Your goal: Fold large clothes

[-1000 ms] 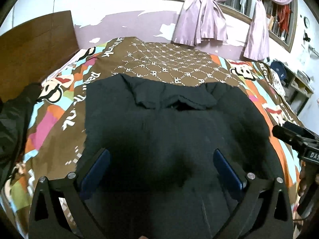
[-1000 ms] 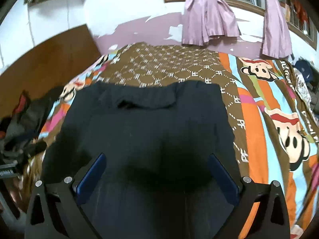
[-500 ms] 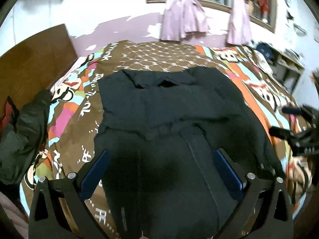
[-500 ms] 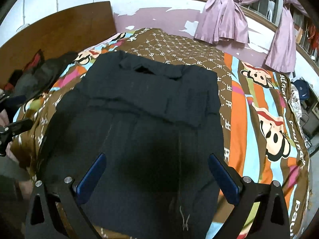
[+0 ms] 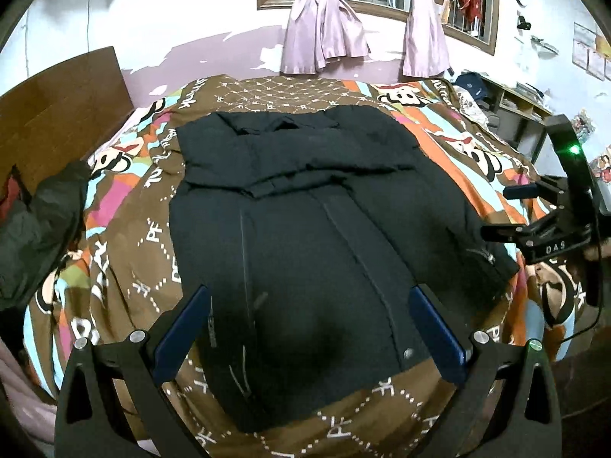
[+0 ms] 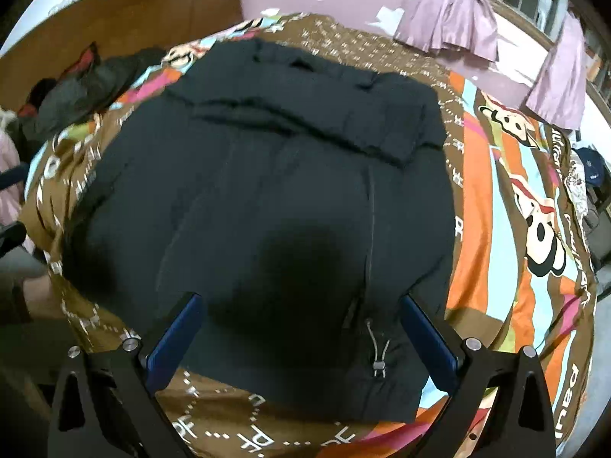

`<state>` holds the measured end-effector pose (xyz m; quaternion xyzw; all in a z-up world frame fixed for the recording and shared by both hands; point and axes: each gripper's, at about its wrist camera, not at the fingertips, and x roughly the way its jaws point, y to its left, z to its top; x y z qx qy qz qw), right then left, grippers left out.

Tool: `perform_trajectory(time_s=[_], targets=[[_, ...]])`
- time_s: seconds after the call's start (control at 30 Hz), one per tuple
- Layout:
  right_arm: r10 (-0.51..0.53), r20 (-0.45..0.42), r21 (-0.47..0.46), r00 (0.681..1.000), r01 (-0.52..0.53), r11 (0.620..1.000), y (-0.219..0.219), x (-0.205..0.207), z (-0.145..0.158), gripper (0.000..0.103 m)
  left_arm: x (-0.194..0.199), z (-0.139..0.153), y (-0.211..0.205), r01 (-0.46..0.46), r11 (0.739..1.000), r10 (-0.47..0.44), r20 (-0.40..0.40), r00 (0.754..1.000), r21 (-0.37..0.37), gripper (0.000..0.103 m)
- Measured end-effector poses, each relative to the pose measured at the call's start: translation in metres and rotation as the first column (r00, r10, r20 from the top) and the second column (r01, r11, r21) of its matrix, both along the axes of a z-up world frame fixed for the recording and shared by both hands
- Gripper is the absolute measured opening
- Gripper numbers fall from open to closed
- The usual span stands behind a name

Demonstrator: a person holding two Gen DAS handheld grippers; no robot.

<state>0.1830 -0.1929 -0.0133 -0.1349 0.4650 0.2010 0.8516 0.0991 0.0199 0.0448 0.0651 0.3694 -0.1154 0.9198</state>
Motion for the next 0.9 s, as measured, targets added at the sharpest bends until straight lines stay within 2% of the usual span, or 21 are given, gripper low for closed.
perform_trajectory(time_s=[0.17,0.33,0.47,0.6,0.7,0.77,0.83,0.9], targets=[[0.088,0.013,-0.115,0.996,-0.086,0.99,0.005,-0.008,-0.031,0.103,-0.011,-0.028,0.001,-0.011,1.0,0.01,0.034,0.999,0.021,0.102],[0.186,-0.026,-0.213,0.982,-0.187,0.959,0.009,-0.018,-0.062,0.103,-0.017,-0.075,0.005,-0.025,0.998,0.026,-0.011,1.0,0.056,0.102],[0.236,-0.106,-0.283,0.966,-0.257,0.924,0.014,-0.021,-0.089,0.103,-0.02,-0.1,0.011,-0.032,0.994,0.036,-0.031,0.999,0.109,0.102],[0.27,-0.167,-0.324,0.948,-0.311,0.893,0.017,-0.025,-0.106,0.103,-0.022,-0.112,0.018,-0.036,0.994,0.043,-0.061,0.997,0.107,0.102],[0.284,-0.164,-0.412,0.945,-0.327,0.851,0.019,-0.027,-0.12,0.103,-0.025,-0.117,0.021,-0.042,0.995,0.05,-0.08,0.996,0.093,0.102],[0.28,-0.169,-0.488,0.945,-0.327,0.809,0.02,-0.027,-0.132,0.103,-0.026,-0.122,0.023,-0.046,0.995,0.055,-0.093,0.994,0.091,0.102],[0.259,-0.159,-0.505,0.953,-0.304,0.808,0.018,-0.023,-0.136,0.103,-0.026,-0.128,0.024,-0.049,0.995,0.058,-0.107,0.993,0.092,0.102],[0.215,-0.143,-0.5,0.966,-0.258,0.827,0.013,-0.015,-0.134,0.103,-0.025,-0.135,0.023,-0.058,0.991,0.071,-0.116,0.991,0.118,0.102]])
